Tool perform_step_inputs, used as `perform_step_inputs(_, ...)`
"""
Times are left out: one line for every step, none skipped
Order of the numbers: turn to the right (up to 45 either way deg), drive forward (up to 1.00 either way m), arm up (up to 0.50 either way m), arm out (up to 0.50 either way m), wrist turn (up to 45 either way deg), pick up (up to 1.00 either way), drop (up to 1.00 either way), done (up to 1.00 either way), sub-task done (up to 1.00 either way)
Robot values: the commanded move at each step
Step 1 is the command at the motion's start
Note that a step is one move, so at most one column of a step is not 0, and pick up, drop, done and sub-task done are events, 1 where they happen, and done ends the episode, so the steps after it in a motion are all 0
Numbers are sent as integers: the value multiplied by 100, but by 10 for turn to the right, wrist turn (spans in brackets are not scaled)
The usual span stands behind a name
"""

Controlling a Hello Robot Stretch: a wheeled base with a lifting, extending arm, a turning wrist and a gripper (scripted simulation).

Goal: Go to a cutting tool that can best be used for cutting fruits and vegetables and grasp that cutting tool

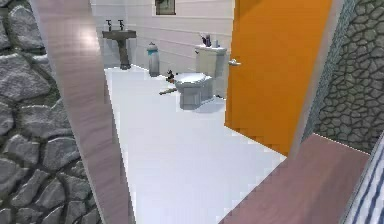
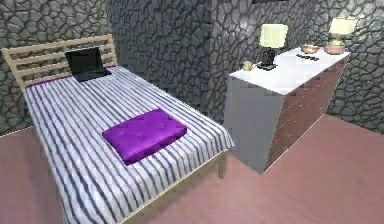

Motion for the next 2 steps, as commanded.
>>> perform_step_inputs(0, 60, 0, 0, 0, 0, 0, 0, 0)
perform_step_inputs(-360, 0, 0, 0, 0, 0, 0, 0, 0)
